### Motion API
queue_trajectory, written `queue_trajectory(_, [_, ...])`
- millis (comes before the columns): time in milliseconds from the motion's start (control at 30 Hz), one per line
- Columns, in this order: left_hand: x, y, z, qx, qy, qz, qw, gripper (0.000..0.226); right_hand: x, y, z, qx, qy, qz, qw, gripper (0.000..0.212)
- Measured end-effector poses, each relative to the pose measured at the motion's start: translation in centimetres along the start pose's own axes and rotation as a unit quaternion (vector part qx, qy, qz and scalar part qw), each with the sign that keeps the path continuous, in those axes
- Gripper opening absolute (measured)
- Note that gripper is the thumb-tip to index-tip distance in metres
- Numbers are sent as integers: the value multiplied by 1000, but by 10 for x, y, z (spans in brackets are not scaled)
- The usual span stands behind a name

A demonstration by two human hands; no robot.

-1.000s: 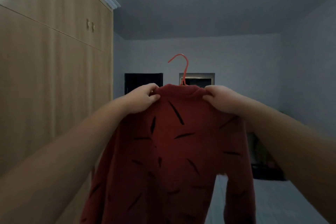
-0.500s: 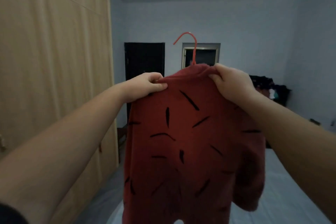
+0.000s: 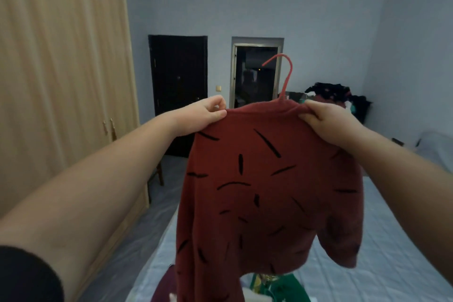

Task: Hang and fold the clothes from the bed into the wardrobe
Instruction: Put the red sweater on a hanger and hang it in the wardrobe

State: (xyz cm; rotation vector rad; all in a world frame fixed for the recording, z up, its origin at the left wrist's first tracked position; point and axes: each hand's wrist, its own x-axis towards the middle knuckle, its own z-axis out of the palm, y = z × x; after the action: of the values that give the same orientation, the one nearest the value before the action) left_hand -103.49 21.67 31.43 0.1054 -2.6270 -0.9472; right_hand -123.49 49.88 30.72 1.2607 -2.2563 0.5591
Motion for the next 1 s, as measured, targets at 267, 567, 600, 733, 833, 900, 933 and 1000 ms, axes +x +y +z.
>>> queue_trajectory(267, [27,48,43,129,69,124,981,10,-9,-33,24,-32,-20,-14,999,22])
queue_trajectory(567, [16,13,63,67,33,20,997,19,-34,-9,33,112,-30,53,992,18])
queue_trajectory(600, [15,10,61,54,42,12,998,20,-37,-1,32,112,-37,81,990,21])
queue_trajectory(733, [14,2,56,14,73,-3,997,16,-52,34,34,86,-125,185,971,24])
queue_trajectory(833, [17,8,66,71,61,17,995,13,-53,31,35,95,-125,202,967,41])
queue_trajectory(900, [18,11,75,108,45,19,993,14,-51,16,32,116,-61,173,976,37])
queue_trajectory(933, [19,11,78,117,42,17,992,15,-50,6,30,116,-56,148,981,33])
queue_trajectory(1000, [19,10,84,125,46,16,991,13,-51,-13,33,88,-107,97,986,38])
